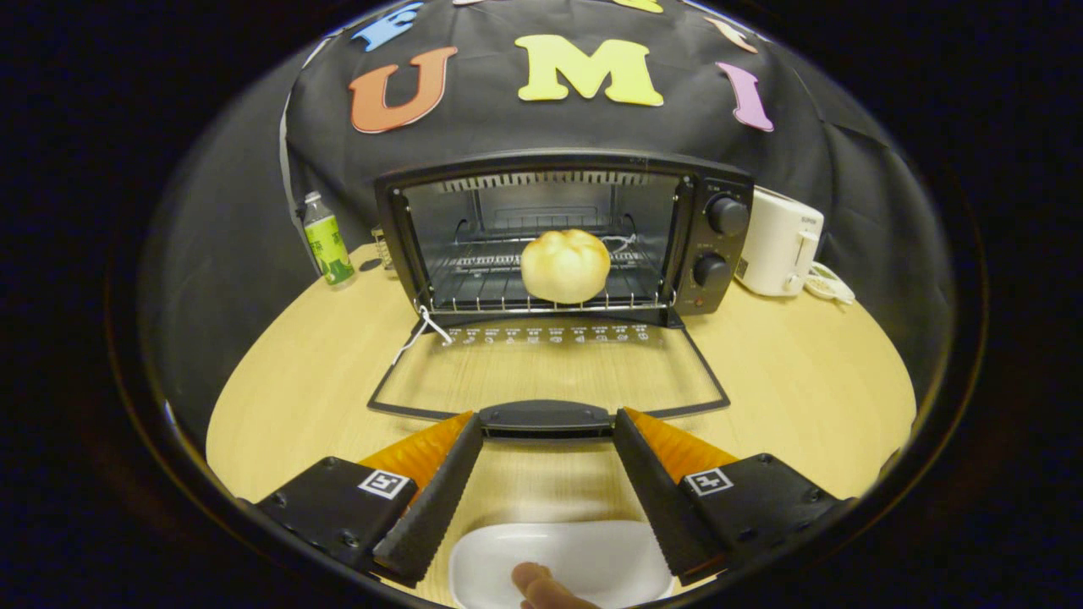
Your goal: Open the toaster oven, put the food inside, and close the toaster oven door.
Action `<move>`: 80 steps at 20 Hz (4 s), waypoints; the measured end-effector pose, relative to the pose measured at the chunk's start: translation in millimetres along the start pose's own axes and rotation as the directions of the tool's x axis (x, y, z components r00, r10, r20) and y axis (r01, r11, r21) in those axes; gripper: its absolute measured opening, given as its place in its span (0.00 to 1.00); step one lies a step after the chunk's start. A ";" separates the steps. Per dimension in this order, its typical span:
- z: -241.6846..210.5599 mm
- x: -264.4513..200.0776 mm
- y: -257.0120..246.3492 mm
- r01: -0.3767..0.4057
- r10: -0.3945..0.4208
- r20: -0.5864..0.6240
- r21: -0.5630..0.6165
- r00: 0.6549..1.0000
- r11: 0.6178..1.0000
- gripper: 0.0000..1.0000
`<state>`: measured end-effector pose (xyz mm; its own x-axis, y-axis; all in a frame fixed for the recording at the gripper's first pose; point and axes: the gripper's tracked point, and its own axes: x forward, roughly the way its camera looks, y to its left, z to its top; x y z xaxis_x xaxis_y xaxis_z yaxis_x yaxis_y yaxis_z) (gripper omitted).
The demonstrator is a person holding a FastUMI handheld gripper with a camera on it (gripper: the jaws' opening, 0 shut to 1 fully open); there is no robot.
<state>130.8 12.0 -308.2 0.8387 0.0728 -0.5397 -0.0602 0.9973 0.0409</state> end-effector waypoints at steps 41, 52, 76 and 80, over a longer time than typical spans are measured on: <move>105.8 -31.7 9.7 0.040 -0.040 0.323 0.007 0.946 0.999 1.00; 177.4 -94.1 33.6 0.042 -0.028 0.475 -0.019 0.879 0.999 1.00; 211.6 -302.2 -35.8 0.085 -0.058 0.633 -0.012 0.772 0.996 1.00; 214.7 -315.2 -52.4 0.082 -0.069 0.638 0.009 0.767 0.997 1.00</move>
<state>-14.1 -63.6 40.3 0.9927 -0.0144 0.1201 0.0140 0.9999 0.0042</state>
